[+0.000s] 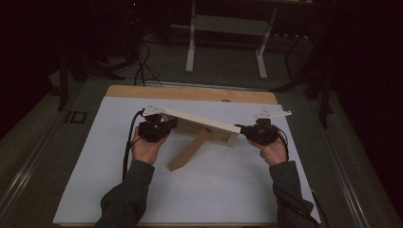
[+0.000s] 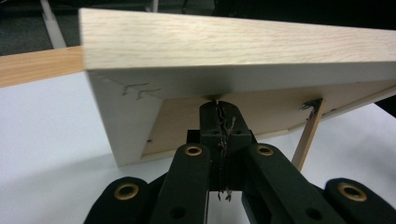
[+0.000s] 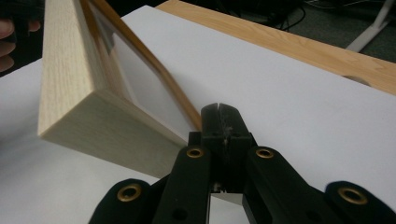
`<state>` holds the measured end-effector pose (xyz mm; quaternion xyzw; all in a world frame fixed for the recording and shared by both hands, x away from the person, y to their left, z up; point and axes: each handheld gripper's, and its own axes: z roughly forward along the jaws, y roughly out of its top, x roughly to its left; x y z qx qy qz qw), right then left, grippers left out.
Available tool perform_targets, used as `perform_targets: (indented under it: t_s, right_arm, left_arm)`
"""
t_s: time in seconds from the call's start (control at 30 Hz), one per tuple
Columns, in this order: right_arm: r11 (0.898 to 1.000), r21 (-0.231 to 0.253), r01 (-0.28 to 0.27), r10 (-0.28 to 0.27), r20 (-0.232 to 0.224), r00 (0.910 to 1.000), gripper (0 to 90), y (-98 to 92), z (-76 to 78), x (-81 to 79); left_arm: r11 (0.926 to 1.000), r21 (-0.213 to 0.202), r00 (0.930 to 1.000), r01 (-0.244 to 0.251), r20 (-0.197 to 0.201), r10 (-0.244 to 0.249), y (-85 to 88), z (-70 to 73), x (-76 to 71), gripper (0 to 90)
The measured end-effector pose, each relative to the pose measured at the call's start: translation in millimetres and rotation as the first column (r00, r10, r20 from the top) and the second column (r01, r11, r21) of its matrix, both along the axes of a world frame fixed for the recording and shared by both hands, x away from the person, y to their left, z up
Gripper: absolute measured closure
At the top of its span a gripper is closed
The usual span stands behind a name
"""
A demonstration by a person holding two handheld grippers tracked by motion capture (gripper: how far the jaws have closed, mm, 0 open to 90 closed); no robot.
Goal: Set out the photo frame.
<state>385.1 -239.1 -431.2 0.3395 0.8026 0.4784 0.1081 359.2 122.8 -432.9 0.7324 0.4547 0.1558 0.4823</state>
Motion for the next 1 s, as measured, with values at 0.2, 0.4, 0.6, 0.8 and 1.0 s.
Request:
perform_targets:
  t_s: [0.2, 0.4, 0.6, 0.8, 1.0]
  right_arm:
    - [1.0, -0.01, -0.013, 0.013, 0.009, 0.9999, 90.0, 2.2, -0.3, -3.6]
    - [0.999, -0.013, -0.031, 0.031, 0.018, 0.9994, 90.0, 3.7, -0.9, -7.2]
    - [0.999, -0.016, -0.043, 0.043, 0.023, 0.9988, 90.0, 6.2, -0.6, -10.0]
    - [0.998, -0.016, -0.056, 0.057, 0.032, 0.9979, 90.0, 10.2, -0.1, -12.4]
    - [0.998, -0.015, -0.064, 0.064, 0.034, 0.9974, 90.0, 12.5, -0.1, -14.0]
  left_arm:
    - [0.9997, 0.01, 0.9997, 0.023, 0.012, -0.024, -8.7, 5.4, 0.7, 89.9]
    - [0.9989, 0.019, 0.9989, 0.044, 0.016, -0.044, -20.6, 8.0, 2.6, 90.0]
    - [0.9977, 0.036, 0.9983, 0.058, 0.01, -0.058, -26.7, 8.0, 3.8, 90.0]
    - [0.9969, 0.044, 0.9978, 0.066, 0.009, -0.066, -30.7, 7.2, 4.5, 90.0]
    - [0.996, 0.049, 0.9972, 0.075, 0.007, -0.075, -34.9, 5.9, 5.0, 90.0]
